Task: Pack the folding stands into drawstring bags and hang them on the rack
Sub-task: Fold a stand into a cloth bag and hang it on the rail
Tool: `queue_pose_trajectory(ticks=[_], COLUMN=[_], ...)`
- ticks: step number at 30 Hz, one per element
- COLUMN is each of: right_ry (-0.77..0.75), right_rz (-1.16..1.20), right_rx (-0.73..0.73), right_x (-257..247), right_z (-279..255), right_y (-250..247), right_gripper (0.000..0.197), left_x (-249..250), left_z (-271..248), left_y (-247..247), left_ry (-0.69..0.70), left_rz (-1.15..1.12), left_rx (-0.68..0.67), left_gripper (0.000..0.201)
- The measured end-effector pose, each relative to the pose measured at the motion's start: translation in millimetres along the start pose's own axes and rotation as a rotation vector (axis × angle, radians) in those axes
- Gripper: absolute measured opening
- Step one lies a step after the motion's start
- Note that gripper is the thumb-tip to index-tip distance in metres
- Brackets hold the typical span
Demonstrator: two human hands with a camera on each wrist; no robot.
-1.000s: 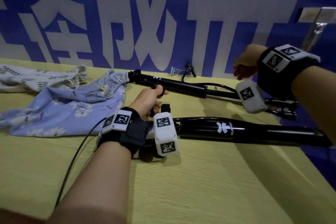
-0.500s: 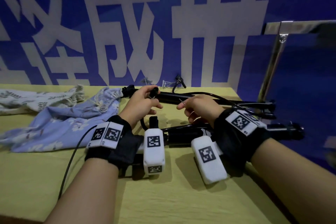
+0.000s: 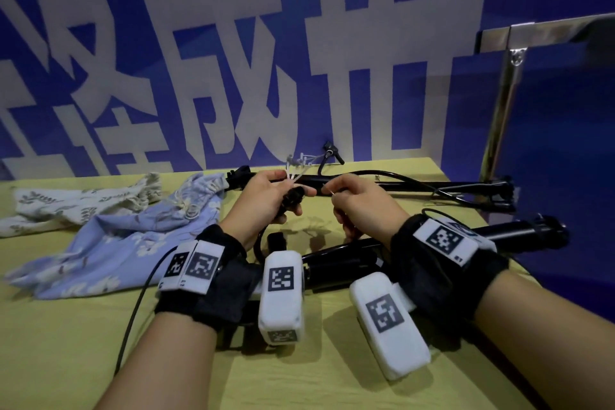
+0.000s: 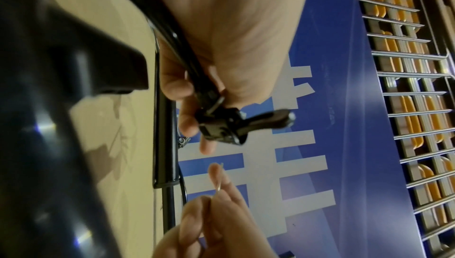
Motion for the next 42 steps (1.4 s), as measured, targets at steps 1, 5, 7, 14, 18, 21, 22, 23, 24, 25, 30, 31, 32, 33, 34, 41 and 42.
queue_pose_trajectory(ticks=[1,5,7,14,18,21,22,23,24,25,30,31,32,33,34,41,42], right_ry=[-0.008,-0.053,-0.078,-0.11,-0.129,-0.13,-0.129,-0.129,-0.13,-0.13,-0.13,-0.129,-0.127,-0.126,-0.126,-0.113,-0.111], right_rz=[0.012,0.023,0.0,-0.016,0.012,0.003,-0.002,-0.008,-0.016,-0.025,-0.055,-0.061,-0.064,-0.062,-0.057,-0.053,-0.052], right_rx=[0.011,0.007,0.007,-0.027,0.012,0.014,0.009,0.003,-0.005,-0.013,-0.047,-0.048,-0.046,-0.041,-0.032,0.0,-0.001], right_x=[-0.1,-2.7,-4.9,-8.3,-9.5,-9.0,-9.1,-9.3,-9.5,-9.6,-9.8,-9.6,-9.5,-9.5,-9.5,-7.4,-7.1], right_z=[0.5,0.7,-0.4,-3.8,-4.0,-4.1,-4.2,-4.3,-4.4,-4.6,-5.1,-4.9,-4.7,-4.5,-4.2,-1.3,-0.9], right_y=[-0.8,0.8,1.9,6.4,3.8,3.7,3.9,4.4,4.8,5.4,8.2,8.5,8.4,8.1,7.4,5.3,5.5], right_gripper=[0.021,0.009,0.008,0.012,0.015,0.014,0.013,0.013,0.013,0.013,0.015,0.016,0.016,0.016,0.016,0.02,0.02], left_x=[-1.3,-6.4,-8.3,6.5,-0.6,-8.9,-9.3,-8.7,-7.7,-5.9,-4.3,-3.8,-2.5,-1.6,-0.5,1.6,1.9], left_z=[0.0,-2.0,-1.2,0.3,-3.3,-3.7,-3.6,-3.1,-2.6,-2.5,-4.8,-5.0,-4.9,-4.6,-4.9,-6.4,-6.2], left_y=[1.7,2.9,-1.4,-12.7,-5.8,-5.7,-4.5,-3.1,-1.7,0.0,8.1,8.8,9.8,10.5,11.1,14.5,14.7], left_ry=[-0.007,-0.062,-0.09,0.03,-0.025,-0.063,-0.062,-0.051,-0.034,-0.012,-0.012,-0.017,-0.016,-0.012,-0.008,0.004,0.011], left_rz=[0.059,0.169,0.133,0.046,0.098,0.191,0.206,0.214,0.232,0.262,0.265,0.26,0.261,0.26,0.257,0.25,0.258], left_rx=[-0.028,-0.021,0.06,0.176,0.097,0.066,0.05,0.035,0.022,0.007,-0.06,-0.061,-0.062,-0.062,-0.061,-0.082,-0.086], left_gripper=[0.02,0.022,0.019,0.019,0.023,0.024,0.026,0.028,0.03,0.032,0.029,0.028,0.027,0.026,0.025,0.026,0.026])
Point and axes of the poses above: each hand's wrist, its own z-axis towards the middle knuckle, its own y-axis out of the palm, x = y × z, the point moved 7 cm from there along z, towards the middle knuckle, and after that the axes turned 8 degrees about y, right-handed, at the moved point
